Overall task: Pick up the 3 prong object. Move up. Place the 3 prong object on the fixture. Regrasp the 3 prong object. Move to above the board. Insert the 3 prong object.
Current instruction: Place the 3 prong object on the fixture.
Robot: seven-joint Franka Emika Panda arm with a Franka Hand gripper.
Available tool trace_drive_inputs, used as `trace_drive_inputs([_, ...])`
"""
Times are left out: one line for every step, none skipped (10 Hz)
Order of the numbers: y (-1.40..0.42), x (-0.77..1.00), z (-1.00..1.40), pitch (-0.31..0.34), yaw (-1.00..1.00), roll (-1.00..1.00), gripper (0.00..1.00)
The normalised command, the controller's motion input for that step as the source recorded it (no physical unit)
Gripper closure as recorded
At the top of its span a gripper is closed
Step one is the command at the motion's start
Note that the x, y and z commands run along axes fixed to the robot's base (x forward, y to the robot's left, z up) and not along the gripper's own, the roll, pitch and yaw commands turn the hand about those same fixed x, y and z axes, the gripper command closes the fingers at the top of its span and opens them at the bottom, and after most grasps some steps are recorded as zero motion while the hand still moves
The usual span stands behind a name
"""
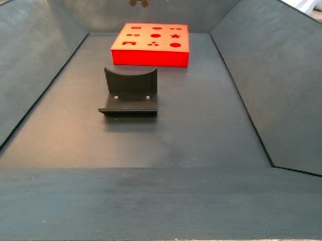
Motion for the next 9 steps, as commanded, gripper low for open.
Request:
trace_drive_inputs([-0.11, 1.00, 0.03, 0.158, -0.14, 0.09, 1.00])
trace_drive_inputs([-0.08, 1.00, 0.02, 0.156, -0.09, 0.08, 1.00])
trace_drive_inputs([1.00, 0.20, -0.53, 0.064, -0.06, -1.00, 1.00])
trace_drive_inputs([1.00, 0.15, -0.51, 0.061, -0.06, -1.00, 1.00])
trace_drive_inputs([0.99, 0.11, -0.41, 0.048, -0.07, -1.00, 1.00])
trace_drive_inputs([0.80, -0.01, -0.23, 0.049, -0.07, -1.00, 1.00])
trace_drive_inputs([0.53, -0.09, -0.08, 0.048, -0.08, -1.00, 1.00])
trace_drive_inputs([0.33, -0.05, -0.04, 0.050, -0.09, -1.00, 1.00])
trace_drive_inputs([0.14, 0.00, -0.03, 0.060, -0.10, -1.00, 1.00])
